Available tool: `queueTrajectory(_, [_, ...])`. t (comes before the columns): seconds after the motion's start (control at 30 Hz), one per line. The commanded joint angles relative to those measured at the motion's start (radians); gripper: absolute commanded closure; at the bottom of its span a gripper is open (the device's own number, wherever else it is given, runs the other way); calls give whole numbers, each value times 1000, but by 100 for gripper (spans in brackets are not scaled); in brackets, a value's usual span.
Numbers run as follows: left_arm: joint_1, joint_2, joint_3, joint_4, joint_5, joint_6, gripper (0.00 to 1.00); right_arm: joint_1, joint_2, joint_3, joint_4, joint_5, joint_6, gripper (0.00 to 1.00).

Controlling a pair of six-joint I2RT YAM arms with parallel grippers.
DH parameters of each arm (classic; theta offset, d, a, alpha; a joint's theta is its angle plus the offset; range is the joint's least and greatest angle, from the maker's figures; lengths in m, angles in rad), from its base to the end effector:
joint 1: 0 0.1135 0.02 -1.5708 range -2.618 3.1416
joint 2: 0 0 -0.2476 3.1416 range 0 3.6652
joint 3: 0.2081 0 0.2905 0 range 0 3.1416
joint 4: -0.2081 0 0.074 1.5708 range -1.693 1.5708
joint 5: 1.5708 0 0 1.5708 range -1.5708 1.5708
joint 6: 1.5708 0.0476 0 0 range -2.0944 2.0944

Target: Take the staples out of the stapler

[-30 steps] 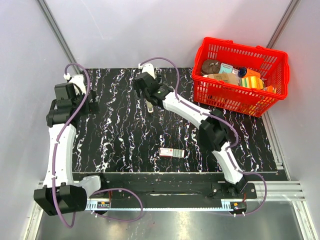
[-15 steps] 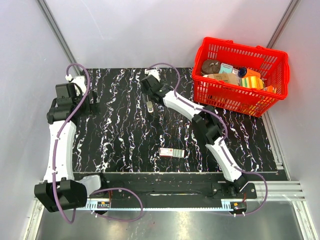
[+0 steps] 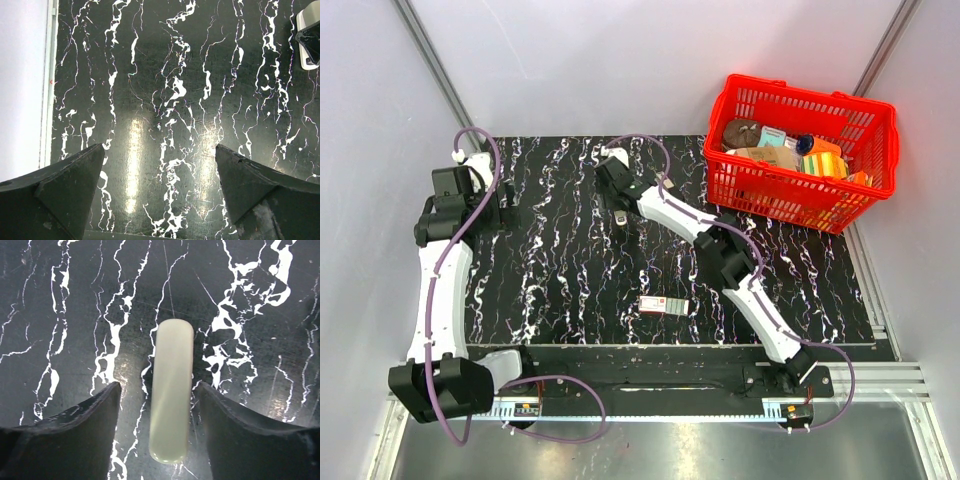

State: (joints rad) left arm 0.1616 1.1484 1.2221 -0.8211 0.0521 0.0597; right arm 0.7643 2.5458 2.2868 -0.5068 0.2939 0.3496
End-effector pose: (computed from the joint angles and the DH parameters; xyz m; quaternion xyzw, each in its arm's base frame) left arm 0.2833 0.0437 0.3375 -0.0362 0.9155 0.0204 0.4002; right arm 0.4436 0.4061 0.1548 -0.1312 0.9025 0.0905 0.4002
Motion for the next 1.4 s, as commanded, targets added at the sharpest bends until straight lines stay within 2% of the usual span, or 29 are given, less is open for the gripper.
queueTrajectory(0.0, [6,-36,1,27,-21,14,1,15,45,109,-50,-13,17,38])
queueTrajectory(0.07, [6,-38,-7,31,-27,15,1,21,57,126,-70,-1,15,49])
queueTrajectory(0.13, [6,-38,-7,31,-32,17,1,32,57,126,-85,19,14,55])
queueTrajectory(0.37, [6,-44,5,31,-40,29,1,79,47,143,-191,100,23,64])
queueTrajectory(0.5, [6,-58,-3,28,-34,28,1,105,13,105,-219,70,78,72])
queueTrajectory(0.6, [6,-68,-13,23,-32,32,1,138,-53,25,-179,-11,141,78])
queueTrajectory(0.8, [6,-98,-30,13,-34,45,1,193,-254,-252,28,-125,293,79])
queueTrajectory(1.03, [6,-116,-41,2,-18,55,1,239,-360,-466,125,-138,387,79])
queueTrajectory(1.13, [6,-122,-44,2,-6,55,1,257,-351,-487,134,-119,397,74])
queueTrajectory(1.23, [6,-127,-49,-4,0,57,1,260,-337,-478,125,-110,401,58])
queueTrajectory(1.37, [6,-130,-46,-13,3,65,1,263,-340,-457,100,-98,379,32])
